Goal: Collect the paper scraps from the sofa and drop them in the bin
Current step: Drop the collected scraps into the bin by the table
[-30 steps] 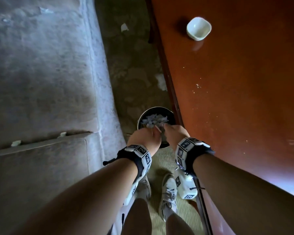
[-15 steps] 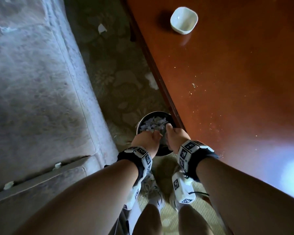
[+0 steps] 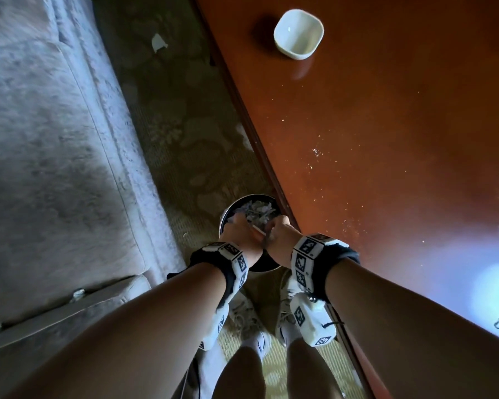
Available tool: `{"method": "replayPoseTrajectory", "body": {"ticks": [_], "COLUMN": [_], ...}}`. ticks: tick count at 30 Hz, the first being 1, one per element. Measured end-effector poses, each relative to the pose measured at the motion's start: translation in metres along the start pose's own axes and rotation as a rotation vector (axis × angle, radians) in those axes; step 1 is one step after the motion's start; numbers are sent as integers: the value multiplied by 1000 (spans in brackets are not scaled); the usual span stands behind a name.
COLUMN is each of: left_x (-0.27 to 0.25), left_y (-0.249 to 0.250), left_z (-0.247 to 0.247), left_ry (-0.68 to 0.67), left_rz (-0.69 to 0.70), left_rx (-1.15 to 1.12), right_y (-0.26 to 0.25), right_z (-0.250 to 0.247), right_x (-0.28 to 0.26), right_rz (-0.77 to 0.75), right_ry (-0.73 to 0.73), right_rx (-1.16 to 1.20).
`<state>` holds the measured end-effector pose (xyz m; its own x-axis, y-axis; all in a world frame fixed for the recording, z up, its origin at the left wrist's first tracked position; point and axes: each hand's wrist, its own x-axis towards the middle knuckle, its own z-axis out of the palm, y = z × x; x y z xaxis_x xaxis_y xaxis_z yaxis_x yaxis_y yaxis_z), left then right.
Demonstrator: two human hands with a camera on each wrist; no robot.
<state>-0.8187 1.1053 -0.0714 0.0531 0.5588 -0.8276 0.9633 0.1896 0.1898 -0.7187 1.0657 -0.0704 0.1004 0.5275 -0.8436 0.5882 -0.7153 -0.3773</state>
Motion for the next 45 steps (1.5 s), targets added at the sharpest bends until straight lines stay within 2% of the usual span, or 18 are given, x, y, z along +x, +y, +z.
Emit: {"method": "replayPoseTrajectory", "body": {"ticks": [5, 9, 14, 23, 28, 33, 39, 42, 45], "left_x": [4, 10, 13, 12, 16, 14, 15, 18, 17], "left_y": [7, 7, 8, 0, -3, -3, -4, -5, -4], "left_z": [6, 10, 16, 24, 17, 9, 4, 6, 7], "left_ry": [-46, -86, -26, 75, 34, 94, 89, 115, 134], "left_rz": [-49, 26, 74, 14, 83, 81, 66, 61, 83], "left_rx": [-19, 5, 20, -114, -158, -177, -249, -241, -283], "right_y": [-1, 1, 7, 2, 2, 0, 0, -1, -2], "right_z": [-5, -3, -5, -3, -5, -13, -12, -12, -12], "right_x": [1, 6, 10, 16, 15, 10, 12, 12, 13], "right_rz": [2, -18, 17, 43, 45, 4, -2, -36, -46], "right_ry": [-20, -34, 35, 4, 21, 14, 118, 186, 164], "right_rx": [-11, 148, 271, 66, 172, 191, 324, 301, 320]}}
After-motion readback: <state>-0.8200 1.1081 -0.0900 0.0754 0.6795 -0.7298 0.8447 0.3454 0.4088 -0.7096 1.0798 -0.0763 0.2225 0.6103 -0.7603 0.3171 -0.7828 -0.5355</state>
